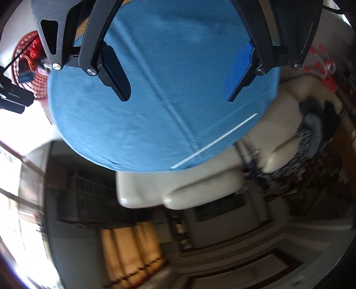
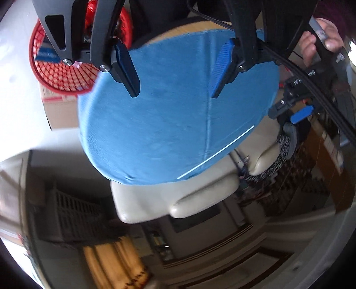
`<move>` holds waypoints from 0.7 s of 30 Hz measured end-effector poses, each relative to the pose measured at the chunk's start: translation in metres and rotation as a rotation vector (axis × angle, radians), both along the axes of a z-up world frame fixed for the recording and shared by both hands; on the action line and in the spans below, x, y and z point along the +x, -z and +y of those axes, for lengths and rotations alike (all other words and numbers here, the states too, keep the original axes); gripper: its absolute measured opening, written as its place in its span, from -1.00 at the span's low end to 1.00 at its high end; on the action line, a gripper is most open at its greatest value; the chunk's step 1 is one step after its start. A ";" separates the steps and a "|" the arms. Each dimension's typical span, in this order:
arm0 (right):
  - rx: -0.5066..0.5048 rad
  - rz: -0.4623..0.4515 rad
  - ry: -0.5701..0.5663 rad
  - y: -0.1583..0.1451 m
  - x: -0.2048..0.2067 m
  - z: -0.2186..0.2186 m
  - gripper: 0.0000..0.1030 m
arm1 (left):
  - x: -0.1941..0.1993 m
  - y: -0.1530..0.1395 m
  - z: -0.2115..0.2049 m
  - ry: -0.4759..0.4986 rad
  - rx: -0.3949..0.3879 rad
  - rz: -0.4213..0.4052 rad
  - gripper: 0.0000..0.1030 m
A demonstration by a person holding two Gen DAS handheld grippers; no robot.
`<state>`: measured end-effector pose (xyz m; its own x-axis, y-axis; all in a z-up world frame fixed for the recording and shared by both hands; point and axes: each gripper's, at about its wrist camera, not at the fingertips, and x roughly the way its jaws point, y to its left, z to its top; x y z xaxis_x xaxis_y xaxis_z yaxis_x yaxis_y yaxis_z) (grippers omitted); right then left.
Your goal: Collect trash
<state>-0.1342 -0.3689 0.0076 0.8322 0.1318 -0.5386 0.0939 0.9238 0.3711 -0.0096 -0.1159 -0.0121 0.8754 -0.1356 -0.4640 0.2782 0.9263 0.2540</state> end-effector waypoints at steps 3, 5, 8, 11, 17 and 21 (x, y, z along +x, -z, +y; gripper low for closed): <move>-0.045 -0.008 -0.021 -0.010 0.011 0.024 0.34 | 0.002 -0.004 0.029 -0.059 -0.030 -0.014 0.68; -0.079 -0.006 -0.024 -0.017 0.018 0.042 0.34 | 0.002 -0.008 0.047 -0.096 -0.047 -0.025 0.69; -0.120 -0.002 -0.023 -0.025 0.026 0.065 0.34 | 0.003 -0.011 0.066 -0.132 -0.061 -0.037 0.71; -0.146 0.005 -0.018 -0.031 0.033 0.082 0.34 | 0.005 -0.012 0.084 -0.164 -0.080 -0.032 0.71; -0.171 0.009 -0.031 -0.034 0.036 0.108 0.34 | 0.003 -0.014 0.109 -0.201 -0.106 -0.032 0.71; -0.180 0.006 -0.059 -0.035 0.039 0.123 0.34 | -0.003 -0.017 0.120 -0.216 -0.117 -0.041 0.71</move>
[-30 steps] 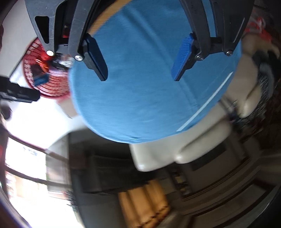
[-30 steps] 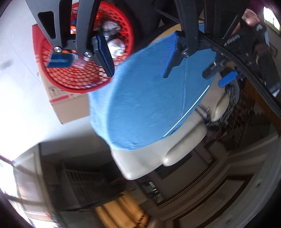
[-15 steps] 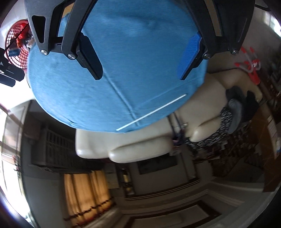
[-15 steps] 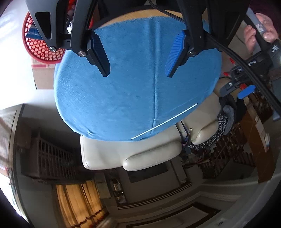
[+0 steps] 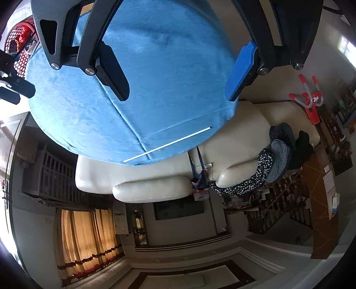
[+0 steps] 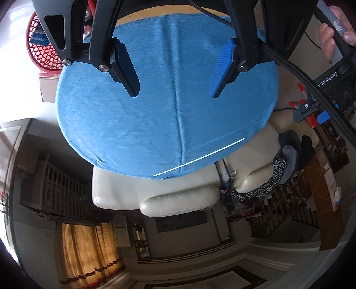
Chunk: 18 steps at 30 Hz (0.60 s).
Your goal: Collect trash
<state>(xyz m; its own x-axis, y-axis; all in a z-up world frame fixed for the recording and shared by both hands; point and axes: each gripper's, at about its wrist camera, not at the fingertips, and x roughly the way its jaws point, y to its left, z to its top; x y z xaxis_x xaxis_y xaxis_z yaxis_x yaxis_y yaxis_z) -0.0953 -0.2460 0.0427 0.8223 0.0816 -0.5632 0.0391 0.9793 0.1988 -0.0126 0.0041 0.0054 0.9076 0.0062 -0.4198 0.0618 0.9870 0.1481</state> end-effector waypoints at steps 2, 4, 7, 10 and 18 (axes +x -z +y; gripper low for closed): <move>-0.005 -0.001 -0.008 -0.001 0.000 0.005 0.34 | -0.001 -0.001 0.004 -0.005 -0.003 -0.007 0.71; -0.010 -0.001 -0.014 0.000 0.000 0.009 0.34 | -0.002 -0.001 0.007 -0.012 -0.005 -0.011 0.71; -0.009 0.001 -0.018 0.001 0.000 0.011 0.34 | -0.001 -0.001 0.009 -0.015 -0.006 -0.008 0.71; -0.005 0.006 -0.019 0.002 0.001 0.012 0.34 | 0.000 0.001 0.010 -0.015 -0.003 -0.005 0.71; -0.009 0.011 -0.024 0.003 0.003 0.015 0.34 | -0.002 0.003 0.015 -0.024 -0.016 -0.004 0.71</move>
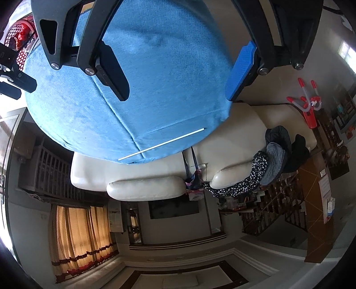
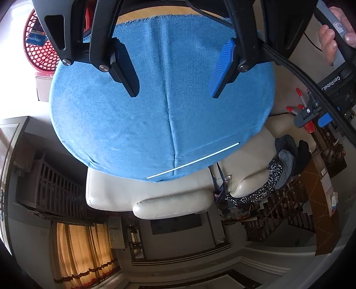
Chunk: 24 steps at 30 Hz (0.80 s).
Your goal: Collect trash
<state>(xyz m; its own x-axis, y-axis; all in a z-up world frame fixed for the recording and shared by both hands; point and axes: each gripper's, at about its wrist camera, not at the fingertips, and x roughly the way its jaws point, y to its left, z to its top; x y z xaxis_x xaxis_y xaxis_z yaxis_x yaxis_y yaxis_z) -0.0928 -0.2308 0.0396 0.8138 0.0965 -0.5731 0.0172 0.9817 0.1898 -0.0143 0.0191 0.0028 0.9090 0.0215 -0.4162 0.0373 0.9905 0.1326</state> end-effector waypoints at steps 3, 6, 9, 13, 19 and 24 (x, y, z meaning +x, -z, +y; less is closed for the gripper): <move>0.000 -0.001 -0.001 0.000 0.000 0.001 0.34 | 0.001 0.000 0.002 -0.002 -0.002 -0.003 0.71; -0.001 0.001 -0.002 0.000 0.000 0.002 0.34 | 0.001 0.001 0.004 -0.003 -0.005 -0.002 0.71; -0.008 0.002 -0.005 -0.001 0.003 0.005 0.34 | 0.001 0.001 0.007 -0.004 -0.015 -0.001 0.71; -0.013 0.002 -0.008 -0.003 0.004 0.009 0.34 | 0.001 0.002 0.012 -0.007 -0.022 -0.002 0.71; -0.020 0.006 -0.017 -0.003 0.006 0.017 0.34 | 0.002 0.003 0.018 -0.009 -0.036 0.002 0.71; -0.023 0.004 -0.021 -0.004 0.008 0.022 0.34 | 0.002 0.005 0.021 -0.006 -0.040 0.007 0.71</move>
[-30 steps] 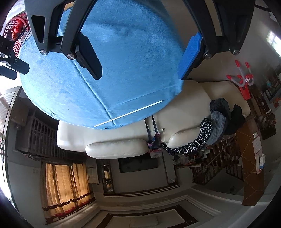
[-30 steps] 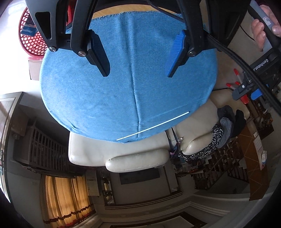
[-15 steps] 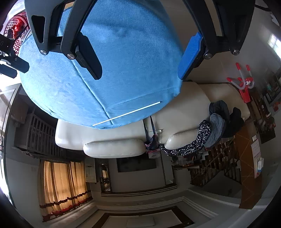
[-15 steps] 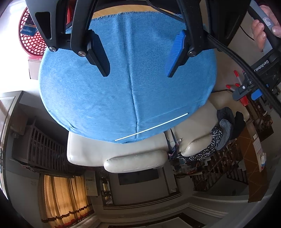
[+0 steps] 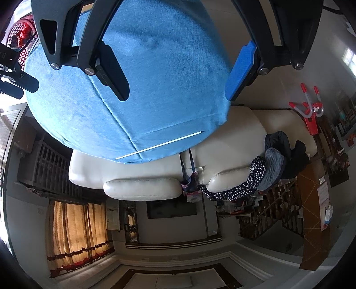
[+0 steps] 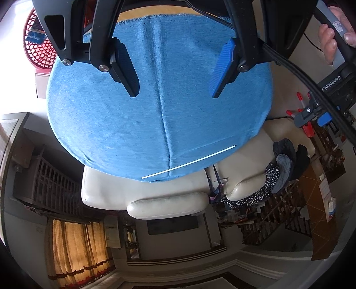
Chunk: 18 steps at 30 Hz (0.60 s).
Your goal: Collect trash
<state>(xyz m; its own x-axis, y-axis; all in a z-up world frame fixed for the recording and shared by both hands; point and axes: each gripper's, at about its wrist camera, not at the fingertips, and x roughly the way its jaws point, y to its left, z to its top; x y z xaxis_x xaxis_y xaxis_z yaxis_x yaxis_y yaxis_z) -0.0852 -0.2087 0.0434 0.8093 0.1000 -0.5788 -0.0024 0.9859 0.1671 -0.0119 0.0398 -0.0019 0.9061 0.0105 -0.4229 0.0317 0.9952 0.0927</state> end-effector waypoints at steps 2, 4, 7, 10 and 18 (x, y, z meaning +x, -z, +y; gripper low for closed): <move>-0.002 0.001 -0.001 0.000 0.001 0.002 0.34 | 0.000 0.000 0.001 0.001 -0.002 0.001 0.71; -0.003 0.002 -0.003 0.000 0.001 0.003 0.34 | 0.000 0.000 0.002 0.002 -0.006 0.002 0.71; -0.006 0.004 -0.004 0.001 0.002 0.005 0.34 | 0.000 0.001 0.003 0.003 -0.009 0.002 0.71; -0.008 0.004 -0.004 0.001 0.002 0.005 0.34 | 0.000 0.001 0.003 0.003 -0.010 0.002 0.71; -0.013 0.009 -0.007 0.002 0.004 0.008 0.34 | 0.002 0.004 0.005 0.007 -0.014 0.006 0.71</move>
<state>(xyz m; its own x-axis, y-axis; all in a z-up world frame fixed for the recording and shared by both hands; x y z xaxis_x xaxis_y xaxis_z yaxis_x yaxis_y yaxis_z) -0.0815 -0.2004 0.0415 0.8033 0.0979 -0.5874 -0.0074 0.9880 0.1546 -0.0098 0.0451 -0.0055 0.9036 -0.0017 -0.4283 0.0389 0.9962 0.0782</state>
